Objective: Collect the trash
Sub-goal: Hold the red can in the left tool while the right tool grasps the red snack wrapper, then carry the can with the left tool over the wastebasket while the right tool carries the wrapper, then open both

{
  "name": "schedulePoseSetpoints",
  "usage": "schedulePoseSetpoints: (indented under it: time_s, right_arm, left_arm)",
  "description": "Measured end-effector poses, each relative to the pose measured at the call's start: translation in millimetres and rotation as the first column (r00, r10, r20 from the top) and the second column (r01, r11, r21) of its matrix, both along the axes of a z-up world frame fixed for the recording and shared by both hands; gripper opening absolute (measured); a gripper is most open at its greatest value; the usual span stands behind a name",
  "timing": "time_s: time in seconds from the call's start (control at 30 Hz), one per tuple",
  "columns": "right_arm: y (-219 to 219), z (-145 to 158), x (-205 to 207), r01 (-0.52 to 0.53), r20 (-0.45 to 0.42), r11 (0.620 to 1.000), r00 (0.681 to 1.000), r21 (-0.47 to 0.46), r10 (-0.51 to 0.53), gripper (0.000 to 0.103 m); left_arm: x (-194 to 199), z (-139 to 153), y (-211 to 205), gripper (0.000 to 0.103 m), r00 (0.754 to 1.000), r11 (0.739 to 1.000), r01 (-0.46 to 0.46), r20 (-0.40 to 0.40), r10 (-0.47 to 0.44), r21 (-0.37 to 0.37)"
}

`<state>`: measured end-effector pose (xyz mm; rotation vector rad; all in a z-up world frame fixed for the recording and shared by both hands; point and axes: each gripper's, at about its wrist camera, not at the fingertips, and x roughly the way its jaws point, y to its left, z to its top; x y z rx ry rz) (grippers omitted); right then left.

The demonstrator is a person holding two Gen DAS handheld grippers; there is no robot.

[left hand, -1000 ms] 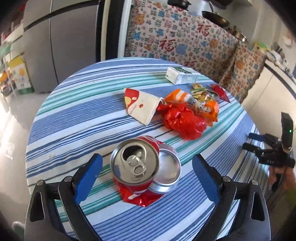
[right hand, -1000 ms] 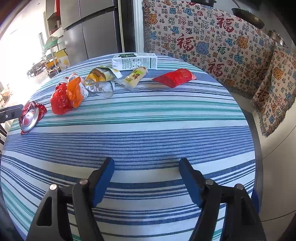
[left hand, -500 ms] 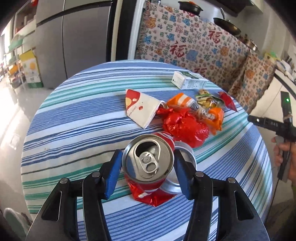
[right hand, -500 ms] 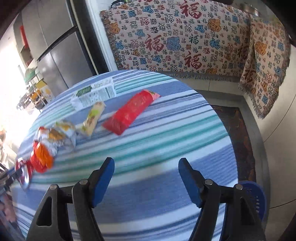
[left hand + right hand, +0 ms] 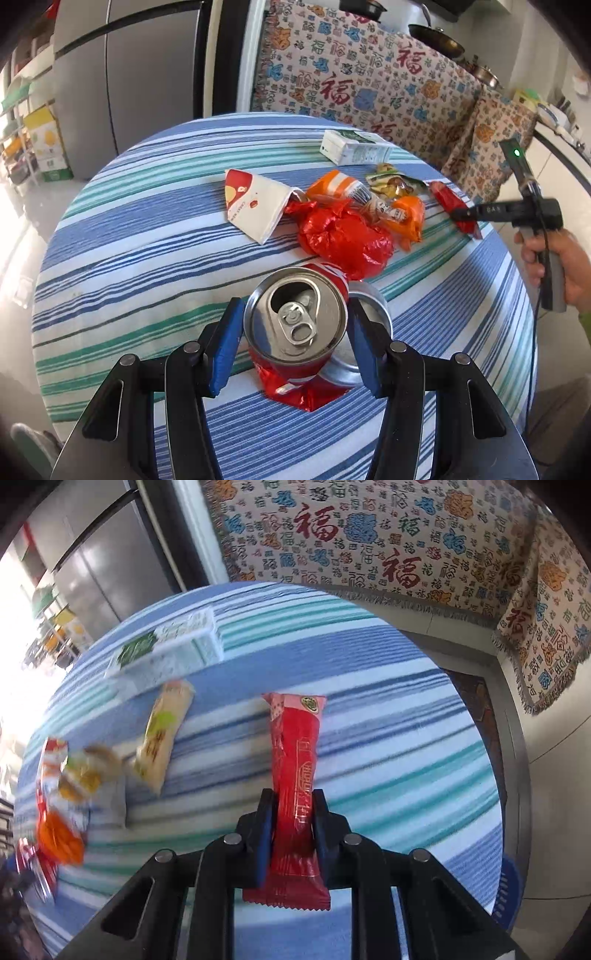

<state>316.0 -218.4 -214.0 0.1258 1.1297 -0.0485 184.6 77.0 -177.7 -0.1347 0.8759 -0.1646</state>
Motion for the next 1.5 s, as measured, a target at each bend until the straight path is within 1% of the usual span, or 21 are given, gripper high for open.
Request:
schedulePoseSetpoints:
  time_s: [0.1,0.13,0.17,0.2,0.27,0.3,0.4,0.5,0.53,0.6,0.67,0.7,0.73,0.8,0.9,1.03,1.13,1.3,1.5]
  right_arm:
    - [17.9,2.0,-53.4,-0.080,0.020,0.997,0.997,-0.007,0.080,0.020]
    - [22.5,2.8,-66.3,-0.096,0.022,0.995,0.995,-0.006,0.096,0.020]
    - [24.6,4.1,-80.0,-0.106,0.024,0.994,0.994,-0.005,0.106,0.023]
    - [26.4,5.7,-90.2,-0.104,0.029,0.995,0.994,0.000,0.104,0.024]
    - [22.9,10.9,-101.4,-0.093,0.038,0.995,0.995,0.038,0.092,0.039]
    - [21.2,13.8,-103.0,-0.088,0.040,0.995,0.995,0.043,0.086,0.048]
    - [23.0,21.5,-99.6,-0.101,0.017,0.995,0.995,0.014,0.100,0.048]
    - [26.7,28.4,-98.2,-0.113,0.014,0.994,0.993,0.004,0.113,0.048]
    - [29.1,30.5,-92.5,-0.116,-0.009,0.993,0.993,-0.005,0.116,0.048]
    - [27.1,25.3,-81.5,-0.102,-0.040,0.995,0.994,-0.016,0.101,0.048]
    - [24.9,17.4,-73.6,-0.089,-0.065,0.995,0.994,-0.034,0.086,0.046]
    - [24.2,13.4,-71.3,-0.096,-0.079,0.995,0.992,-0.028,0.093,0.020]
    - [22.3,14.6,-72.2,-0.085,-0.063,0.996,0.994,-0.014,0.084,0.014]
    - [19.6,23.4,-79.2,-0.066,-0.023,0.998,0.998,0.003,0.067,0.013]
    - [19.5,37.0,-93.3,-0.070,0.026,0.997,0.997,0.017,0.069,0.013]
    - [15.3,47.0,-110.0,-0.075,0.053,0.996,0.996,0.040,0.073,0.013]
    - [3.2,52.9,-121.5,-0.055,0.068,0.997,0.996,0.055,0.051,0.013]
    - [-35.3,61.1,-147.2,0.016,0.092,0.997,0.995,0.073,-0.023,0.013]
    - [-100.5,66.2,-183.5,0.150,0.102,0.986,0.982,0.073,-0.157,0.013]
  left_arm:
    - [-6.1,0.4,-3.8,0.056,1.000,1.000,0.000,-0.016,0.000,-0.013]
    - [-9.3,0.5,-6.2,0.056,1.000,1.000,0.000,-0.019,0.000,-0.014]
    - [-12.4,0.7,-9.5,0.057,1.000,1.000,0.002,-0.019,-0.002,-0.008]
    - [-15.9,1.3,-14.6,0.057,1.000,1.000,0.005,-0.015,-0.005,0.007]
    - [-20.7,1.8,-24.4,0.057,1.000,0.999,0.013,-0.004,-0.013,0.039]
    - [-22.8,2.2,-28.1,0.057,1.000,0.999,0.019,0.001,-0.019,0.048]
    - [-27.6,3.6,-32.6,0.057,1.000,0.999,0.015,0.005,-0.015,0.036]
    - [-30.3,4.0,-35.4,0.057,1.000,1.000,0.007,0.008,-0.007,0.030]
    - [-30.0,3.9,-36.8,0.057,1.000,0.999,0.007,0.008,-0.008,0.031]
    - [-29.3,3.2,-39.5,0.057,1.000,0.999,0.009,0.006,-0.009,0.036]
    - [-28.8,2.5,-41.8,0.057,1.000,0.999,0.012,0.004,-0.013,0.040]
    - [-29.2,2.8,-43.4,0.057,1.000,0.999,0.013,0.004,-0.013,0.040]
    - [-30.1,3.5,-44.5,0.057,1.000,0.999,0.015,0.004,-0.015,0.039]
    - [-30.7,6.7,-47.5,0.057,1.000,0.999,0.021,0.008,-0.021,0.038]
    - [-32.7,15.1,-58.1,0.057,0.999,0.998,0.035,0.032,-0.036,0.043]
    - [-31.8,23.7,-83.9,0.057,0.996,0.997,0.067,0.049,-0.069,0.039]
    - [-27.6,27.1,-107.8,0.057,0.994,0.995,0.099,0.047,-0.100,0.023]
    - [-17.7,34.7,-154.5,0.057,0.986,0.987,0.163,0.047,-0.163,-0.005]
    - [-3.3,47.1,-229.6,0.056,0.958,0.959,0.281,0.057,-0.280,-0.022]
